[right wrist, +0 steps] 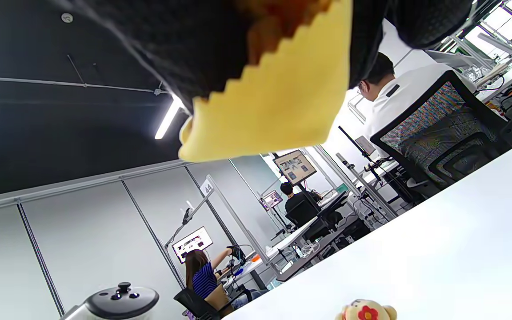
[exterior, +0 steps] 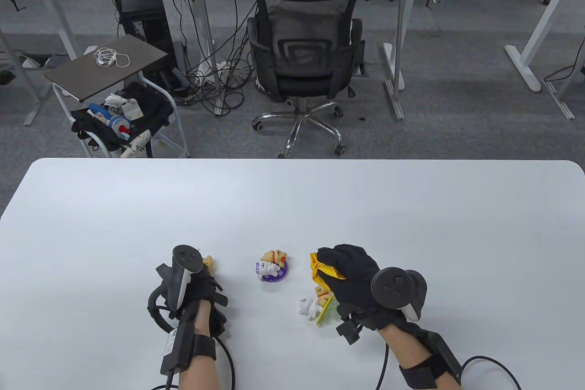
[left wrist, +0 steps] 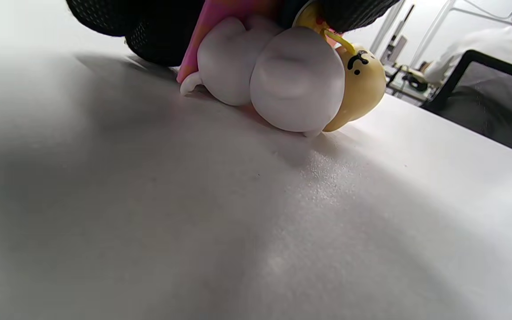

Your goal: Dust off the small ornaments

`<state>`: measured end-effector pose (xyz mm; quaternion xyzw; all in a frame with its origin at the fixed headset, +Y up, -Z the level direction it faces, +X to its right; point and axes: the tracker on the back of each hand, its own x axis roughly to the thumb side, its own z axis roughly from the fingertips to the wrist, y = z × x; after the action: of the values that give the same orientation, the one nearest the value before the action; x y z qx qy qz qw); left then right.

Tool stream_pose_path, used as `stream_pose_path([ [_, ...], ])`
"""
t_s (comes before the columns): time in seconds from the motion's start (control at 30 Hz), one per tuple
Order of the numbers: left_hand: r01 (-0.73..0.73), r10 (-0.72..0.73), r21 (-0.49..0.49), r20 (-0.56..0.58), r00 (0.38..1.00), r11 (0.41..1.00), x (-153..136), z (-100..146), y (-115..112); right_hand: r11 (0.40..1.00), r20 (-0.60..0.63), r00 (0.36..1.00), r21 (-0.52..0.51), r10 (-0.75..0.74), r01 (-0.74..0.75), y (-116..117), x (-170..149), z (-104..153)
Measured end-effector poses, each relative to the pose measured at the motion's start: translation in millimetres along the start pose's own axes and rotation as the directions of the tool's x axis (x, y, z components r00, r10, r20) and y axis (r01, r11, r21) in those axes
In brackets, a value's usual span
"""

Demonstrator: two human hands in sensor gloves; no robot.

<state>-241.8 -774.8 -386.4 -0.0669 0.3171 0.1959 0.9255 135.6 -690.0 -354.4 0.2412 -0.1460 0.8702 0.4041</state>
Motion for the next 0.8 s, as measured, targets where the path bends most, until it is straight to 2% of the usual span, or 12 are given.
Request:
stream_pose_path([
  [0.3, 0.008, -0.01, 0.044, 0.029, 1.0, 0.999, 0.4, 0.4, 3.4, 0.999, 0.003, 1.0, 0.03, 0.011, -0.011, 6.2, 0.3, 0.9],
  [0.5, -0.11, 0.102, 0.121, 0.073, 0.992, 0.987, -1.1, 12.8, 17.5, 1.0, -0.004, 1.0, 0.027, -0.007, 0.007, 4.2, 1.0, 0.3],
  [0.57, -0.19, 0.178, 0.112, 0.104, 0.978, 0.975, 2.0, 19.6, 25.5, 0.999, -0.012, 1.0, 0.023, -0.022, 0.022, 3.4, 0.6, 0.2],
  [0.67, -0.395, 0.388, 0.02, 0.158, 0.908, 0.918, 11.9, 34.8, 37.5, 0.999, -0.022, 0.999, 0.012, -0.032, 0.032, 3.5, -0.8, 0.1],
  [0.73, -0.514, 0.517, -0.07, 0.189, 0.835, 0.855, 21.1, 47.2, 40.2, 1.0, -0.024, 1.0, 0.013, -0.014, 0.014, 5.1, -1.0, 0.6],
  [0.8, -0.628, 0.655, -0.185, 0.217, 0.724, 0.756, 34.0, 62.5, 35.7, 1.0, -0.021, 1.0, 0.025, 0.016, -0.016, 7.0, -0.7, 0.8],
])
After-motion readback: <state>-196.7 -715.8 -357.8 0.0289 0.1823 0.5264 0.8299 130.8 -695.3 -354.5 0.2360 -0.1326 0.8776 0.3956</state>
